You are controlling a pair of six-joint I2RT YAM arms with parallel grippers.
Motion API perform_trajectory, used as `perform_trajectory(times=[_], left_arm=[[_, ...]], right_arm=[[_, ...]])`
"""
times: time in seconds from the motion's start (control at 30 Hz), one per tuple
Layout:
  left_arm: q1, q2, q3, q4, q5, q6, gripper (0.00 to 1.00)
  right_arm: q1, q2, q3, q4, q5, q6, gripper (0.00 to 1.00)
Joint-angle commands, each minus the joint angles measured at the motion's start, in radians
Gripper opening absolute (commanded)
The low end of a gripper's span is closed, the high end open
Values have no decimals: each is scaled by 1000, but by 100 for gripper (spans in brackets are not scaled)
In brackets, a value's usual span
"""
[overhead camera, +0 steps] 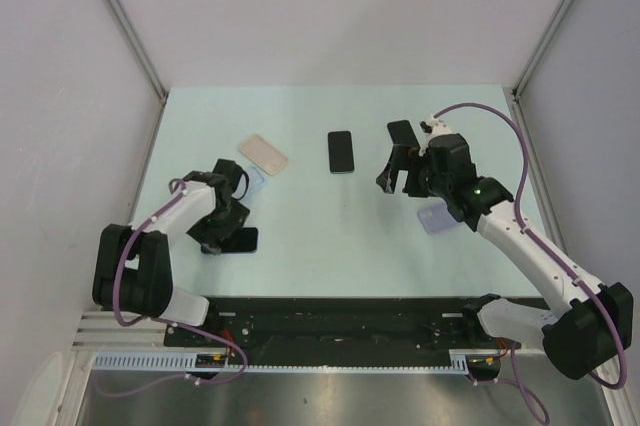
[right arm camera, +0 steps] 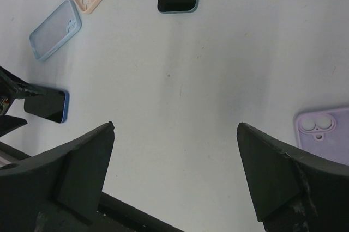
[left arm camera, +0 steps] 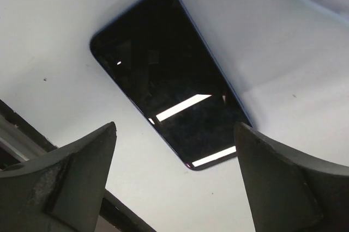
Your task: Put the phone into the phone case
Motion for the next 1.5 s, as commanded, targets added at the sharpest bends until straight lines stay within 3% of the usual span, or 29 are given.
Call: perform_trajectory(times=[0.0,0.3,0.5,0.87,1.03,1.17,1.27,1.37,1.47], left_arm=[[-68,-75,-13,15,-31,5,94],[-232,-116,-48,96,-23,36,100],[-243,-148,-163,249,57,77,100],[-265,-156,-231,470,77,154,100],[-277,-35,-132,532,61,281,100],[-294,80,46,553,132,396,100],[-317,137,202,500,160,573,100],[-317,120,272,398,103,783,100],[-314,33,239,362,30,933,100]], right_arm=[[0,-28,-7,2,-5,3,100],[0,-53,-13,-24,-7,-15,100],[-5,-74,-13,-41,3,-20,100],[-14,-76,-16,-52,7,-22,100],[-20,-88,-19,-61,10,-25,100],[-21,-103,-22,-72,21,-26,100],[-28,-114,-26,-76,18,-23,100],[-28,-125,-26,-90,19,-25,100],[-29,-142,-31,-99,32,-25,100]])
